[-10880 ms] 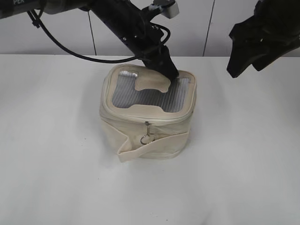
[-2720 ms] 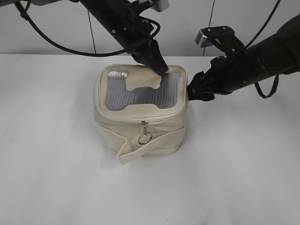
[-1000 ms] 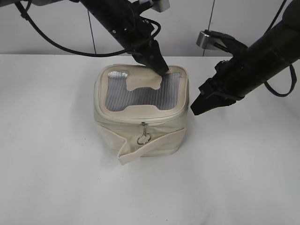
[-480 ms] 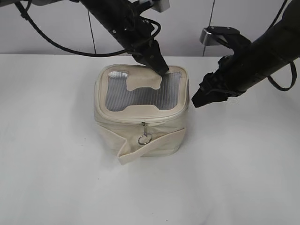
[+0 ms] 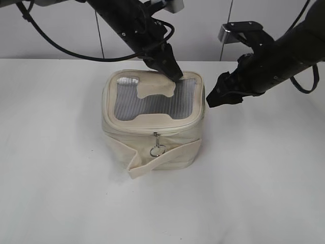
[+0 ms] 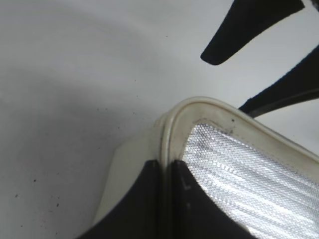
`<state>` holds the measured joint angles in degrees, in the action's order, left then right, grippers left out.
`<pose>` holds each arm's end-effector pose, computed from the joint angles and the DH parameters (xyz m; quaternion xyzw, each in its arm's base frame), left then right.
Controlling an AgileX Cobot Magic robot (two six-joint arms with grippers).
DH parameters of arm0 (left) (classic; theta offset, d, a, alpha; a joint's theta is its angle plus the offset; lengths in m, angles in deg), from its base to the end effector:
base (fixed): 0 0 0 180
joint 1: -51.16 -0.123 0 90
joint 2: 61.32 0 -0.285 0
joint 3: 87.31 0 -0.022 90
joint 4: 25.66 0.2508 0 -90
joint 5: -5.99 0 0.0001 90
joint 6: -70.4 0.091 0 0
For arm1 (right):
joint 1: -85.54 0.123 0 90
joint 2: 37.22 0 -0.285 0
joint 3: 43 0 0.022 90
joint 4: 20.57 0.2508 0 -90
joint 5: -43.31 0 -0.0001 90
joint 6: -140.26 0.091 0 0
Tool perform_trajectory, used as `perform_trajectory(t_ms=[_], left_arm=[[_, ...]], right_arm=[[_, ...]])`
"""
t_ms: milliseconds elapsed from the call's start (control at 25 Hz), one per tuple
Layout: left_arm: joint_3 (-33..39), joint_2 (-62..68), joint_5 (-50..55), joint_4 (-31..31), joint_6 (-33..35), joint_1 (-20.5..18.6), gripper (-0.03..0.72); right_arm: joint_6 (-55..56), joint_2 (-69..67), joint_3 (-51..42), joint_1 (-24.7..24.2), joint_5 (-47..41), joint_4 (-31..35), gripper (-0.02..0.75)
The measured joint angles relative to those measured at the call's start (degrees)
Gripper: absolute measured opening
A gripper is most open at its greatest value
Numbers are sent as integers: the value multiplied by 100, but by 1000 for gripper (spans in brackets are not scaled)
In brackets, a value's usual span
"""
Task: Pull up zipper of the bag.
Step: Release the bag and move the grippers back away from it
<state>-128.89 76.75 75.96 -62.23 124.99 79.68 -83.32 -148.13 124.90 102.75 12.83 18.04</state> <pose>0.4034 -0.2772 0.2352 0.5716 0.7533 -0.2723 0.1779 0.3449 0.1371 0.1980 -0.2587 0.9132 0.1732 0.2628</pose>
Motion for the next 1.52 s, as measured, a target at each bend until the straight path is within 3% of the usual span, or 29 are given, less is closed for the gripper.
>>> perform_trajectory(t_ms=[520, 680, 760, 840, 920, 1200, 1520], left_arm=[[0, 0, 0, -5, 0, 0, 38], [0, 0, 0, -5, -7, 0, 38], [0, 0, 0, -5, -7, 0, 38], [0, 0, 0, -5, -13, 0, 38], [0, 0, 0, -5, -13, 0, 38], [0, 0, 0, -5, -13, 0, 38], [0, 0, -4, 0, -15, 0, 38]], right_arm=[[-1334, -623, 69, 12, 267, 1206, 413], [-1881, -770, 197, 13, 419, 1719, 306], [-2030, -838, 293, 13, 390, 1797, 201], [-2073, -888, 344, 24, 282, 1802, 71], [-2060, -907, 351, 24, 179, 1802, 12], [-666, -647, 371, 18, -363, 617, 8], [-151, -286, 382, 24, -1036, 360, 8]])
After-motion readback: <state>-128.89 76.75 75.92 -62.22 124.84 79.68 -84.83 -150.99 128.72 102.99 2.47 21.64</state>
